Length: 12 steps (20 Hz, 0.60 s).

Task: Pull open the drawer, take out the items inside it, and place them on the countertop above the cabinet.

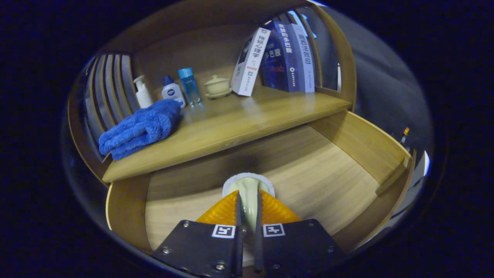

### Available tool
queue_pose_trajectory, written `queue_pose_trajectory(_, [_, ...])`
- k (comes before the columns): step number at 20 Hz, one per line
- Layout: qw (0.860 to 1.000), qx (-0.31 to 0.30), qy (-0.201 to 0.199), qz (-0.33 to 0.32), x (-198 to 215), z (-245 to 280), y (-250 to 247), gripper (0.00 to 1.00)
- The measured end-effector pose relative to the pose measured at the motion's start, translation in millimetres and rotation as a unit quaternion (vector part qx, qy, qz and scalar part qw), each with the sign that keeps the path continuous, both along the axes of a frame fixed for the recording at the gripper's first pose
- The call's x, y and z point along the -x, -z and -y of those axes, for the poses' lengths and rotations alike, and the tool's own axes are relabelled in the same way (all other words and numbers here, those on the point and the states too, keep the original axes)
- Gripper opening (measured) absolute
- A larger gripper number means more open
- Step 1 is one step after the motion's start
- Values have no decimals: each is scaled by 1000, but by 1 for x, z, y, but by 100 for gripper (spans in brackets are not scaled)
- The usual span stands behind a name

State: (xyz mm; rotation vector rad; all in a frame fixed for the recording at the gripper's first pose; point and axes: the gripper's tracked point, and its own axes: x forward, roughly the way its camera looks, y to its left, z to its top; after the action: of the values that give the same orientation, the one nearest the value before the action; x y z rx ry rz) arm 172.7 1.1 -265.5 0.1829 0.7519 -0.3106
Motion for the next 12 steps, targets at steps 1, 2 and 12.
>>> queue_pose_trajectory(1, [1000,10,-6,-2,0,-2,-4,12])
queue_pose_trajectory(2, [1000,17,-9,-1,-1,-4,-9,12])
queue_pose_trajectory(12, [994,105,5,32,-18,17,-115,12])
